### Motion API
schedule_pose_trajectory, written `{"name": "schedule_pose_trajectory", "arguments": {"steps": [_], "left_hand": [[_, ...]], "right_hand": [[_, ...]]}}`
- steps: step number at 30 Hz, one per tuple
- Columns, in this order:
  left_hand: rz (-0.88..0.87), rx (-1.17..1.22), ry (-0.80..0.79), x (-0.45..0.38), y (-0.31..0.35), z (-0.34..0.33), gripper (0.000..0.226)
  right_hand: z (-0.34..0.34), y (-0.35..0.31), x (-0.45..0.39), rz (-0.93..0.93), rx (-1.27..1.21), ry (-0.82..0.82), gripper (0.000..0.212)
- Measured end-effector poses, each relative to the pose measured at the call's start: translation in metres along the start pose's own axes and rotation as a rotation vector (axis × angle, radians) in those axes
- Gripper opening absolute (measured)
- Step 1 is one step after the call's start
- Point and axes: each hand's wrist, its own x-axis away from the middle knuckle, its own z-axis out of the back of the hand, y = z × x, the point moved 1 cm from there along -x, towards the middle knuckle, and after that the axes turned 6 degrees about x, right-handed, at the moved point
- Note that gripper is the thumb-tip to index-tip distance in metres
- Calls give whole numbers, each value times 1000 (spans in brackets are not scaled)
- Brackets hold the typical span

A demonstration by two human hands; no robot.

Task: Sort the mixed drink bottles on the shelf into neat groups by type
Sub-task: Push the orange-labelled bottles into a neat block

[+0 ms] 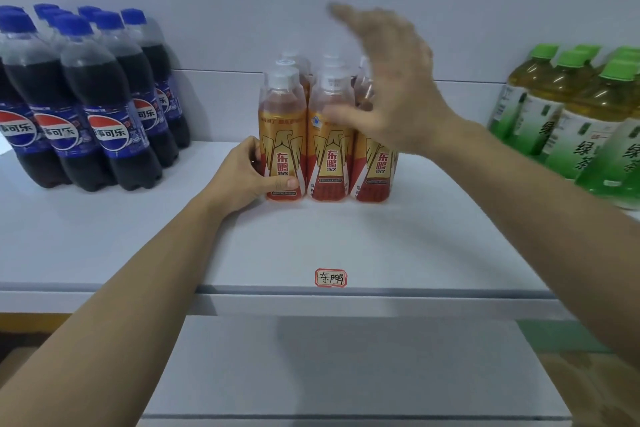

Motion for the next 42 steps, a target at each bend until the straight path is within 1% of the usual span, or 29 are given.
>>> {"name": "schedule_pose_trajectory", "arguments": {"steps": [1,2,3,4,5,6,7,8,9,10,13,23,27,30,32,33,34,36,37,38,40,41,42], "left_hand": [[0,0,-3,0,0,0,92],[-2,-1,-2,1,0,0,92],[-4,1,-1,0,0,0,92],[-6,3,0,0,-1,0,92],[-6,3,0,0,-1,1,92],[-5,1,-2,-1,-2,1,92],[-7,-5,-5,-1,-2,1,92],[-10,-9,-6,-1,-3,2,92],[-12,-11,-7,-1,-4,2,92],[-14,-10,-8,-1,-5,2,93],[-20,-6,-23,-2,-5,2,98],[-61,-14,-37,-5,-11,4,93],[-58,-38,-65,-7,-12,4,85],[-26,-33,-41,-4,-9,3,80],[8,-5,-8,0,-4,4,92],[9,-10,10,1,-1,4,98],[2,-9,28,2,0,4,97],[7,56,56,3,-1,4,84],[27,132,82,1,0,4,78],[60,230,130,-4,1,5,73],[183,433,255,-20,5,9,68],[243,523,281,-29,9,10,67],[283,593,266,-38,13,8,67]], "right_hand": [[-1,6,14,-53,-113,245,79],[-5,15,31,-149,-211,421,67],[-11,25,48,-272,-303,485,61],[-18,32,65,-400,-409,433,61],[-27,39,80,-510,-520,292,66],[-37,44,94,-586,-614,99,75],[-45,48,106,-629,-668,-97,84],[-52,50,115,-638,-668,-261,90],[-58,51,120,-619,-626,-360,89],[-63,52,122,-599,-574,-384,83],[-68,56,121,-616,-513,-334,71],[-66,55,120,-642,-568,-333,65],[-66,54,121,-648,-550,-349,65],[-65,54,121,-645,-635,-365,74],[-65,55,120,-687,-698,-336,87],[-64,56,119,-736,-703,-300,89],[-64,58,117,-797,-722,-250,87],[-62,63,110,-908,-810,-164,67],[-62,67,103,-940,-827,-150,56],[-63,72,96,-950,-813,-156,51],[-70,81,77,-963,-815,-174,50],[-75,82,67,-980,-866,-172,51],[-80,82,59,-1008,-966,-160,53]]}}
